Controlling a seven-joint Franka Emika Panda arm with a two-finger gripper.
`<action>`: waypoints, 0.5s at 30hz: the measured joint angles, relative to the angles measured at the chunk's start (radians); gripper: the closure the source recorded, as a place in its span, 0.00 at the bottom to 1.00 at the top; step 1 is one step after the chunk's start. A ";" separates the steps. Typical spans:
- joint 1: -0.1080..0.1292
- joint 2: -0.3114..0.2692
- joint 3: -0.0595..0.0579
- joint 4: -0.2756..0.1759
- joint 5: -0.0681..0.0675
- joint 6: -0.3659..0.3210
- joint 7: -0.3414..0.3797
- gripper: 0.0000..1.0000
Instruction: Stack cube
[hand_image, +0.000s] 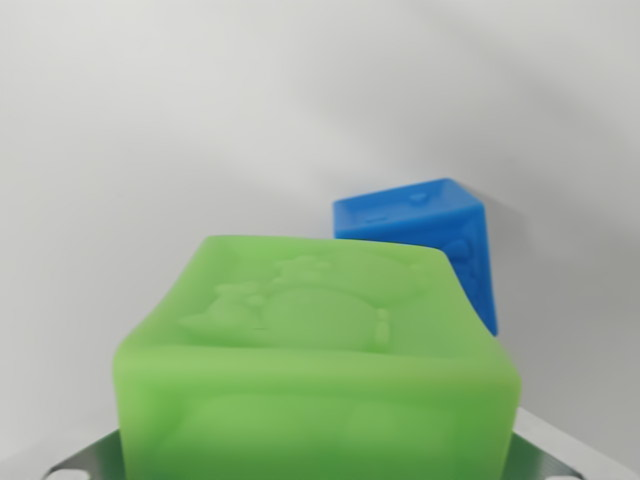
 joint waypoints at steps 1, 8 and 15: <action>-0.003 0.003 0.000 0.004 0.000 -0.002 -0.010 1.00; -0.021 0.021 0.000 0.032 0.000 -0.012 -0.070 1.00; -0.040 0.040 0.000 0.063 0.000 -0.022 -0.132 1.00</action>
